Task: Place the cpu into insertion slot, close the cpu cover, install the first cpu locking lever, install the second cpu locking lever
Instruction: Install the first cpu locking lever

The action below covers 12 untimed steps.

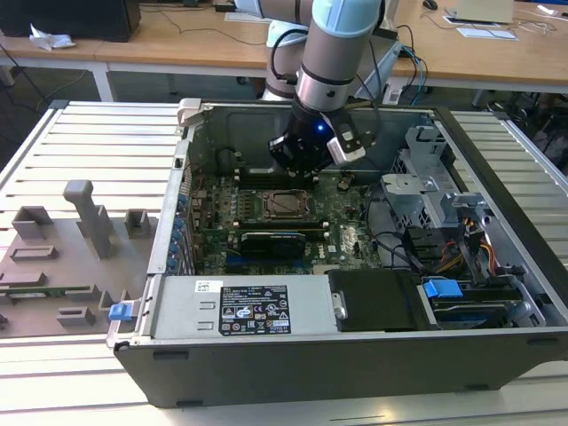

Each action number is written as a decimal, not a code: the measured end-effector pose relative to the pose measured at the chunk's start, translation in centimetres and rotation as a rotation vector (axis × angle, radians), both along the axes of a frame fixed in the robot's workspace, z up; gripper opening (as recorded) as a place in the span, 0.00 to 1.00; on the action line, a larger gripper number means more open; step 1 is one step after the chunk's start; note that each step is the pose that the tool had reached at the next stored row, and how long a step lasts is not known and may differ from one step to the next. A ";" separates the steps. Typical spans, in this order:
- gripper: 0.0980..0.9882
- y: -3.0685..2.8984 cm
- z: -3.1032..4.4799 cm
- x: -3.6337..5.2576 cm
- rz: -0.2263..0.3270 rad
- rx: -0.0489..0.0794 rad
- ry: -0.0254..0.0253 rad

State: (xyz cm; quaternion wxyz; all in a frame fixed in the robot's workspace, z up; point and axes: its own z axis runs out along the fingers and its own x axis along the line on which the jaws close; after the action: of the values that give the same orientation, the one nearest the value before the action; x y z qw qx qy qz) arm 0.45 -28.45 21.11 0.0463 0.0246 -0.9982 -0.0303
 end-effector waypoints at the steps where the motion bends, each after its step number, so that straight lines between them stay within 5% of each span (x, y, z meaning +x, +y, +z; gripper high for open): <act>1: 0.01 -0.12 0.02 -0.04 0.000 -0.010 -0.0001; 12: 0.01 -3.74 0.02 -0.46 0.000 -0.030 -0.0007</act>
State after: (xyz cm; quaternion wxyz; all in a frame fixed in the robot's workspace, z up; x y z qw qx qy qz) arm -0.01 -32.19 21.14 0.0463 0.0240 -0.9985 -0.0152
